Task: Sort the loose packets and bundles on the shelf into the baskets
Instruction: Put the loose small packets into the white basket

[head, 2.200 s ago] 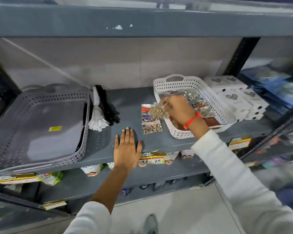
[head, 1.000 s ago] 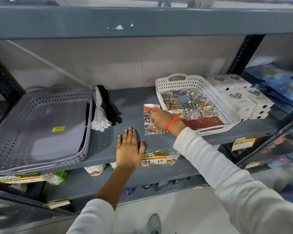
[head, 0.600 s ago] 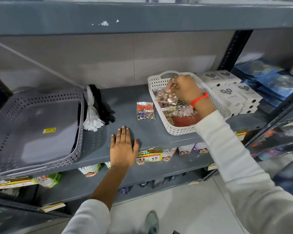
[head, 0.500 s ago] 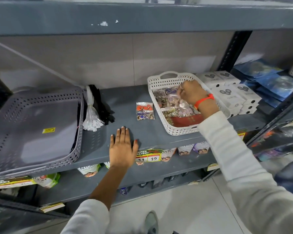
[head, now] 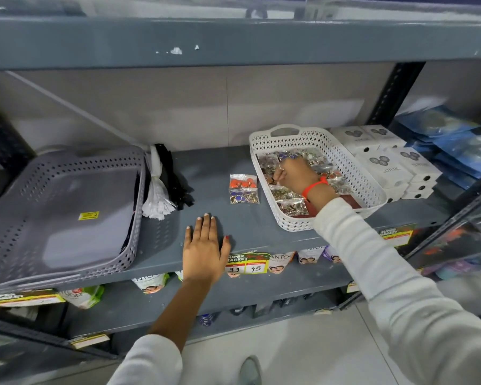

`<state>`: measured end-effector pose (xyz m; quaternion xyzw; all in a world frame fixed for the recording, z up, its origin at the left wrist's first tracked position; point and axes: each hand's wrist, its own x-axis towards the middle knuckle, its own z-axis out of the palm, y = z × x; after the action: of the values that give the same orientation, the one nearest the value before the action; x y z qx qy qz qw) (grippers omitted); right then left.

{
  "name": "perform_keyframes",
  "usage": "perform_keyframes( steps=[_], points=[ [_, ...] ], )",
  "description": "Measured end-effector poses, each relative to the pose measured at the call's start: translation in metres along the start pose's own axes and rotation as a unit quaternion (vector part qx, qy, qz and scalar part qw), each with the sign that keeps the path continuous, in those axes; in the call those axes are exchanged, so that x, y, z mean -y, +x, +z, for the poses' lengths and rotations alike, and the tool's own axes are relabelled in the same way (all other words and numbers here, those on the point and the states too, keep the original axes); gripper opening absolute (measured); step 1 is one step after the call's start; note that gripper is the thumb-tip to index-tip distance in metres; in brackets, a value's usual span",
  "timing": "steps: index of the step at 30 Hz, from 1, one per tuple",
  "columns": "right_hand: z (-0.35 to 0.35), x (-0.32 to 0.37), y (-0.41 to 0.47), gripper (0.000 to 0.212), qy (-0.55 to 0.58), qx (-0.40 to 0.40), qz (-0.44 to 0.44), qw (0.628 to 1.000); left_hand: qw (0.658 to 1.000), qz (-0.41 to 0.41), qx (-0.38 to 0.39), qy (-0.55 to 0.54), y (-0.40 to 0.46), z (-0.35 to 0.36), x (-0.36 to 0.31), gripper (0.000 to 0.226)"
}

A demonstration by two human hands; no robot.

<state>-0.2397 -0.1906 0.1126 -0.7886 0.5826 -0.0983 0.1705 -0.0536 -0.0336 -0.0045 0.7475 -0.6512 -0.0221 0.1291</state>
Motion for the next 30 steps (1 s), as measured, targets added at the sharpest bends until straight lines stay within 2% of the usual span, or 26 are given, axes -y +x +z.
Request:
perform_keyframes(
  steps=[3,6,10,16,21,25,30],
  points=[
    [0.001,0.033,0.011,0.022,0.035,-0.042,-0.064,0.996,1.0,-0.002,-0.003,0.002,0.001,-0.001,0.0,0.077],
    [0.017,0.065,0.017,0.025,-0.017,0.021,-0.091,0.996,1.0,-0.008,0.0,0.007,0.0,-0.001,0.0,0.072],
    [0.043,0.075,0.023,0.031,-0.123,0.112,-0.064,0.984,1.0,-0.012,0.0,0.009,0.0,0.0,0.0,0.067],
    [0.057,0.069,0.02,0.036,-0.155,0.104,-0.072,0.98,1.0,-0.016,-0.004,0.012,0.001,0.002,0.0,0.068],
    [0.045,0.07,0.017,0.019,-0.115,0.086,-0.068,0.987,1.0,-0.015,-0.007,0.009,0.0,0.002,0.0,0.068],
    [0.023,0.074,0.016,0.026,-0.024,0.058,-0.073,0.995,1.0,-0.013,-0.013,0.007,0.0,0.001,-0.002,0.065],
    [-0.031,0.065,0.007,0.019,0.044,-0.011,-0.064,0.997,1.0,-0.006,-0.016,0.006,-0.002,0.001,-0.002,0.067]
  ],
)
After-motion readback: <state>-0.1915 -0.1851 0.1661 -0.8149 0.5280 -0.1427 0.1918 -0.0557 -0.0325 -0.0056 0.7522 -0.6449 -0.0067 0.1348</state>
